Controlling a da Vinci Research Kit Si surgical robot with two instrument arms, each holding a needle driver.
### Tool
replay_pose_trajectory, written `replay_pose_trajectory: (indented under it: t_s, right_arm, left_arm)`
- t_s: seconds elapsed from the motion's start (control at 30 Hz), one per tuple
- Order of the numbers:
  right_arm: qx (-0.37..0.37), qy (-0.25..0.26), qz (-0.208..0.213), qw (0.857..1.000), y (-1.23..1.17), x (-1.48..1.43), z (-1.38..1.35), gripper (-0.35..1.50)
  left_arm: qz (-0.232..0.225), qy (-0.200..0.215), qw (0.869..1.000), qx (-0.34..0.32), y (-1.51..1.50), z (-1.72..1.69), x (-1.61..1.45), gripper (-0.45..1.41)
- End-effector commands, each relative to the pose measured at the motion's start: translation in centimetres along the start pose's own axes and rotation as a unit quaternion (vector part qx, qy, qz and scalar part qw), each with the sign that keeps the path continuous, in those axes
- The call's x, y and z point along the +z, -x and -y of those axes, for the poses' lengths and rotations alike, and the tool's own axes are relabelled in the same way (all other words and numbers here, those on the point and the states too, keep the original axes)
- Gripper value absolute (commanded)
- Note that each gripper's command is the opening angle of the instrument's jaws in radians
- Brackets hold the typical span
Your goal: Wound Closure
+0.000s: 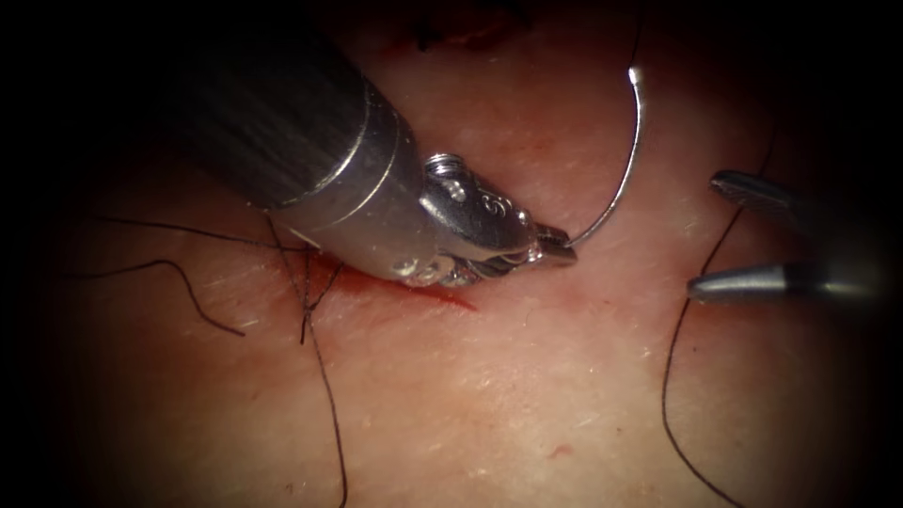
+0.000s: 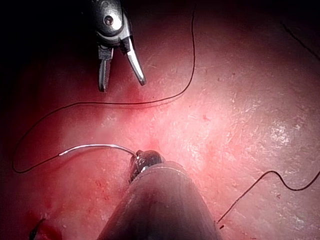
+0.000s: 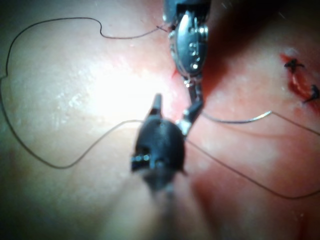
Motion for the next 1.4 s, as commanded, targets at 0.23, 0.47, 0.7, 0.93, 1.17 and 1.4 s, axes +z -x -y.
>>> replay_pose_trajectory:
  t_s: [0.23, 0.47, 0.7, 0.93, 1.17, 1.4]
  right_arm:
    - [0.040, 0.046, 0.014, 0.998, -0.03, 0.11, 0.12, 1.20]
    - [0.121, 0.126, 0.034, 0.984, -0.13, 0.24, 0.12, 1.18]
    - [0.200, 0.194, 0.065, 0.958, -0.31, 0.47, 0.14, 1.08]
    - [0.239, 0.237, 0.116, 0.934, -0.50, 0.92, 0.28, 1.08]
    - [0.257, 0.258, 0.139, 0.921, -0.60, 1.27, 0.35, 1.08]
    - [0.252, 0.314, 0.157, 0.902, -0.62, 1.33, 0.30, 1.08]
  left_arm:
    - [0.002, 0.007, 1.000, 0.004, 0.14, -0.13, -0.08, -0.45]
    - [-0.001, -0.025, 1.000, 0.015, 0.23, -0.17, -0.43, -0.45]
    - [0.000, -0.061, 0.998, 0.033, 0.32, -0.35, -0.78, -0.45]
    - [0.002, -0.080, 0.996, 0.040, 0.38, -0.41, -0.86, -0.45]
    - [0.002, -0.097, 0.994, 0.047, 0.41, -0.44, -0.89, -0.45]
    - [0.003, -0.106, 0.993, 0.051, 0.42, -0.48, -0.90, -0.45]
